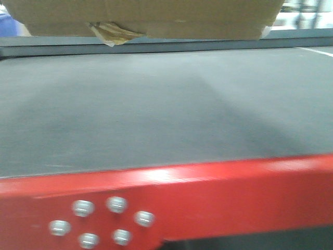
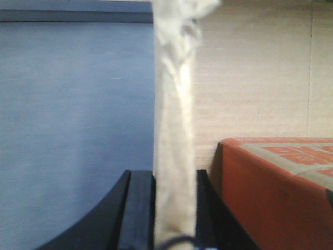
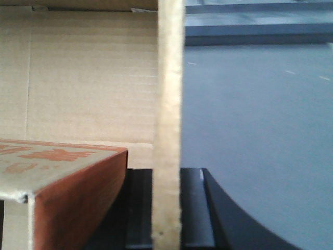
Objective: Stack two boxes on right shelf middle
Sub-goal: 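Hold the boxes raised while the base backs away from the table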
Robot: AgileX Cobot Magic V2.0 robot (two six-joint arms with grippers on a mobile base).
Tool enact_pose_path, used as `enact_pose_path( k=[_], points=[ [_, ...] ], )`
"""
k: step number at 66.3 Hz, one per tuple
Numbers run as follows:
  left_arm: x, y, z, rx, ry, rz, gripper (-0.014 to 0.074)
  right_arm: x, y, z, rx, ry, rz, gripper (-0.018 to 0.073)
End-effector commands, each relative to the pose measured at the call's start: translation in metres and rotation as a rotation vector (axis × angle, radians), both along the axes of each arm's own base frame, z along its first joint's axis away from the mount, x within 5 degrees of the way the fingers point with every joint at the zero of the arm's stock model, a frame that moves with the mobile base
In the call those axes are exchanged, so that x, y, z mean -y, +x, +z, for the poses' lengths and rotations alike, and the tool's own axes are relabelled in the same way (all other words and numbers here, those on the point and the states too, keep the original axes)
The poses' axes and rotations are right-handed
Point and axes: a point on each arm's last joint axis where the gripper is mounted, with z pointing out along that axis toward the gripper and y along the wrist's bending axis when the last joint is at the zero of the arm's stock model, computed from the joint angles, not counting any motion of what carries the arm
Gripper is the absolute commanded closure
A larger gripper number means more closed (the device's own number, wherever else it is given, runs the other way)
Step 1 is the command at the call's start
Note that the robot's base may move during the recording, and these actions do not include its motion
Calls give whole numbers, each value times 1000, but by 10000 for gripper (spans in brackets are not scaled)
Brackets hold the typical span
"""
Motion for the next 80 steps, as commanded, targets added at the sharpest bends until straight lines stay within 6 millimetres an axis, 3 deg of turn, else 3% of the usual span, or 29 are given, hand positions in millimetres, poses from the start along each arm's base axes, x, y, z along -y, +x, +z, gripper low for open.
enact_pose_path(
  k=[1, 80],
  points=[
    [-6, -5, 9, 48, 13, 15, 708, 8, -6, 12, 71, -34, -17, 715],
    [-6, -5, 9, 48, 13, 15, 708, 8, -6, 12, 71, -34, -17, 715]
  ],
)
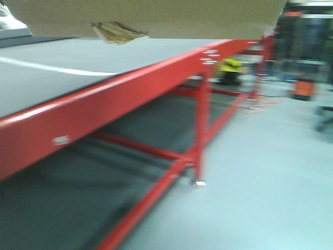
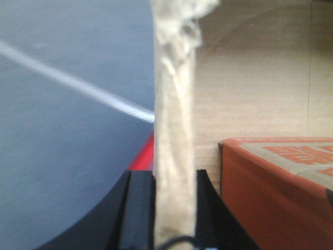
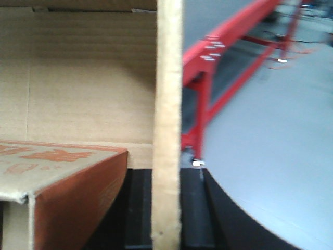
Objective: Stack two boxes on right shelf middle
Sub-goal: 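Hold the boxes raised while the base backs away from the table, then carry the boxes while the base turns toward the steel shelf rack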
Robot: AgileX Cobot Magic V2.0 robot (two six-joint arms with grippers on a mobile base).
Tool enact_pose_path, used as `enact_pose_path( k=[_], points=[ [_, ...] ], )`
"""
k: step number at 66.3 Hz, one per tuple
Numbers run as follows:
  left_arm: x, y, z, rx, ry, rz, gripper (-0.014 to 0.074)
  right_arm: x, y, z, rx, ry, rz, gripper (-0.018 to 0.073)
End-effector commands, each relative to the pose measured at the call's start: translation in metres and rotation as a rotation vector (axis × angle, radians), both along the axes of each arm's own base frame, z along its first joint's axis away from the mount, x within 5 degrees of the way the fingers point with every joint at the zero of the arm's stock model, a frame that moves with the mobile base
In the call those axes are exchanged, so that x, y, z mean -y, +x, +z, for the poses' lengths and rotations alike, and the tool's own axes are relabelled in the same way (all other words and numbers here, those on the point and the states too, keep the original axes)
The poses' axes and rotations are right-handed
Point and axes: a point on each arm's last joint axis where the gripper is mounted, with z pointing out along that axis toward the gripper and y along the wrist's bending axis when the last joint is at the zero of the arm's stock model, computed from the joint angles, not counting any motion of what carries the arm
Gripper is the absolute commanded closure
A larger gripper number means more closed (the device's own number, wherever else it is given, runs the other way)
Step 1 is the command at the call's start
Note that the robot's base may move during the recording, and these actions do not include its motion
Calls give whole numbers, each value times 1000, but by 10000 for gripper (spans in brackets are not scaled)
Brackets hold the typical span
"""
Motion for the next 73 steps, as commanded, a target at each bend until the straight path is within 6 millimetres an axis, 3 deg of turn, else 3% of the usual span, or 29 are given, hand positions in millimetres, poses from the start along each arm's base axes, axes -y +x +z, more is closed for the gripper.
enact_pose_path(
  k=[1, 73],
  points=[
    [-6, -5, 8, 46, 13, 16, 708, 8, -5, 11, 70, -34, -17, 715],
    [-6, -5, 8, 46, 13, 16, 708, 8, -5, 11, 72, -34, -16, 715]
  ],
)
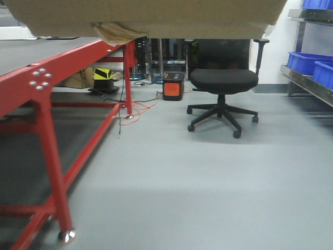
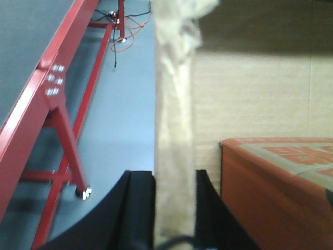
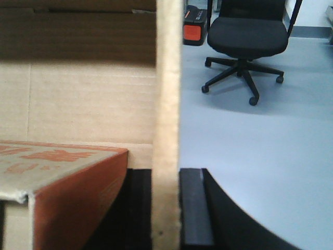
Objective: Stack two boxes on right shelf middle
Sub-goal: 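Carry the boxes while the base turns toward the steel shelf rack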
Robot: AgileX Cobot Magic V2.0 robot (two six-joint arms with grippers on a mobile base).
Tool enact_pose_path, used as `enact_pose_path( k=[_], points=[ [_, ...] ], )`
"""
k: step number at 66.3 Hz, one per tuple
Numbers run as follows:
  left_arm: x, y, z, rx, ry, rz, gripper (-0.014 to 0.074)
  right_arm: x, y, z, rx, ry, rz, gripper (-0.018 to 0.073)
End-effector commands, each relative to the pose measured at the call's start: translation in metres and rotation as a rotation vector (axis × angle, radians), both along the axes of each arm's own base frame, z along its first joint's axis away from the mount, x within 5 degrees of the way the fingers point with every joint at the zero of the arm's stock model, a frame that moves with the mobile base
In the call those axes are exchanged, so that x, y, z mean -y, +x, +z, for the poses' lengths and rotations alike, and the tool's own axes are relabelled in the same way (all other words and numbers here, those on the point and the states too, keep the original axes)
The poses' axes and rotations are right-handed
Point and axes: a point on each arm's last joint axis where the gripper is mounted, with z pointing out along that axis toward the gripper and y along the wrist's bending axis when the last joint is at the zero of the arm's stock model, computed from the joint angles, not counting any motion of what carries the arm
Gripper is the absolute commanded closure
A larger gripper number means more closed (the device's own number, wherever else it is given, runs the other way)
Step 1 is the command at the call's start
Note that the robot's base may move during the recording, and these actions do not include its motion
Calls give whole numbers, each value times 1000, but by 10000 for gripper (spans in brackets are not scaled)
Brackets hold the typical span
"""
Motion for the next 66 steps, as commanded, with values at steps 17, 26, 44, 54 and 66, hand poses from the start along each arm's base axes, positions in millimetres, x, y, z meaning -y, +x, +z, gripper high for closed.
enact_pose_path(
  k=[17, 26, 44, 54, 66],
  points=[
    [-6, -5, 9, 47, 15, 17, 708, 7, -4, 10, 68, -35, -16, 715],
    [-6, -5, 9, 48, 17, 18, 708, 7, -4, 10, 68, -35, -16, 715],
    [-6, -5, 9, 50, 16, 17, 708, 7, -4, 10, 68, -35, -16, 715],
    [-6, -5, 9, 50, 16, 17, 708, 7, -4, 10, 68, -35, -16, 715],
    [-6, -5, 9, 50, 16, 17, 708, 7, -4, 10, 68, -35, -16, 715]
  ],
)
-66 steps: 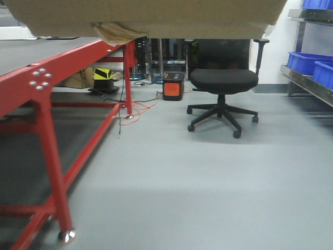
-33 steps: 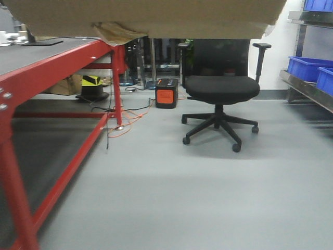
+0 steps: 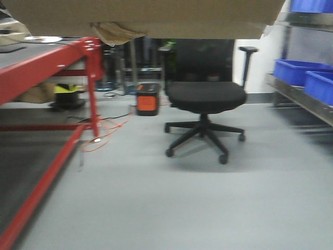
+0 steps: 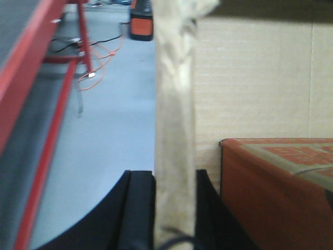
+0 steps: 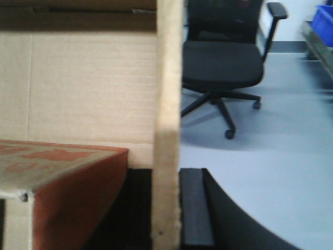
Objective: Stack two boxes on right shelf middle
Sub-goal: 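Carry the boxes while the base turns toward the steel shelf rack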
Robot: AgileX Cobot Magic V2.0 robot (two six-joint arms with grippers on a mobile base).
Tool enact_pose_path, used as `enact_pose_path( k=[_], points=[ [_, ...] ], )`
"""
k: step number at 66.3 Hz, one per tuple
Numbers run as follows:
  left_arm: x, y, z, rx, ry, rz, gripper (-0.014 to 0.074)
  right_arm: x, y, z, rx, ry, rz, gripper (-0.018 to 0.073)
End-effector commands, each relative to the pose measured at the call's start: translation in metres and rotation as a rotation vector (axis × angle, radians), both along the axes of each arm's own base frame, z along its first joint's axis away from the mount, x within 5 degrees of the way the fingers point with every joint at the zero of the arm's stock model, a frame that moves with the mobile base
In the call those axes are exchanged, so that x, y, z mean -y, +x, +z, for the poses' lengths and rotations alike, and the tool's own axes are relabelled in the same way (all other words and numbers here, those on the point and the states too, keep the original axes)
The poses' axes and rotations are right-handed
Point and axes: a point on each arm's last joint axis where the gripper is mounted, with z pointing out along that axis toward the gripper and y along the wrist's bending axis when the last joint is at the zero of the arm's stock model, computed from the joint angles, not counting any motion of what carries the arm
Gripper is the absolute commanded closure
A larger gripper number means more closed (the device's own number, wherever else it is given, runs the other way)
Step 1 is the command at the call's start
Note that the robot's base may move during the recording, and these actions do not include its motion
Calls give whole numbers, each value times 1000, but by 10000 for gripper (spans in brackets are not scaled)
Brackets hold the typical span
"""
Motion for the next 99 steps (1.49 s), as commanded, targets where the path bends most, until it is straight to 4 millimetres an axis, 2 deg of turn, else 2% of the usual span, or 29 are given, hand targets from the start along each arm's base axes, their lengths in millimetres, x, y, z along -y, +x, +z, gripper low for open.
enact_pose_path(
  k=[1, 99],
  points=[
    [-6, -5, 9, 51, 14, 15, 708, 7, -4, 10, 68, -35, -16, 715],
    [-6, -5, 9, 51, 14, 15, 708, 7, -4, 10, 68, -35, -16, 715]
  ],
)
